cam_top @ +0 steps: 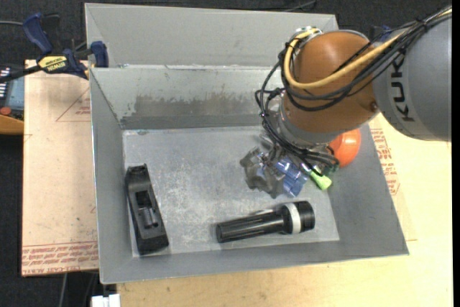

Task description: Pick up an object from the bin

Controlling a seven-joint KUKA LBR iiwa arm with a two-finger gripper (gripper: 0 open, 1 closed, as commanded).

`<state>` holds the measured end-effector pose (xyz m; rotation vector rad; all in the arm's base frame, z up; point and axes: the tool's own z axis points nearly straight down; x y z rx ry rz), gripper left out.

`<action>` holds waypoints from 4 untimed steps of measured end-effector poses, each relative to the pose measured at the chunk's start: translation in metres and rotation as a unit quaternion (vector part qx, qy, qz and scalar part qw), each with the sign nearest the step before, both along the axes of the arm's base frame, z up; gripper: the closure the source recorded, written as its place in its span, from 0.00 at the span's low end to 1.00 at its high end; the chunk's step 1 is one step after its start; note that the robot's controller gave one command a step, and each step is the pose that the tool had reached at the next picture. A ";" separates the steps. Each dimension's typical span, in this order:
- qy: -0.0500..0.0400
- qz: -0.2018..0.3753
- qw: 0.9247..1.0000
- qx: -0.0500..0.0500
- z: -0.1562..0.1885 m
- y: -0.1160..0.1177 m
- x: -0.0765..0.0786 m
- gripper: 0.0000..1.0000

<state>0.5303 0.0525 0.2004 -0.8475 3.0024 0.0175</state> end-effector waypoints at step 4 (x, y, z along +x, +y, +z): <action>-0.018 -0.090 0.996 0.009 -0.118 -0.029 -0.024 1.00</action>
Offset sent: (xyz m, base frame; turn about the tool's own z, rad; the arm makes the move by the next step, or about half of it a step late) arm -0.0191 -0.0272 -0.0492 0.2345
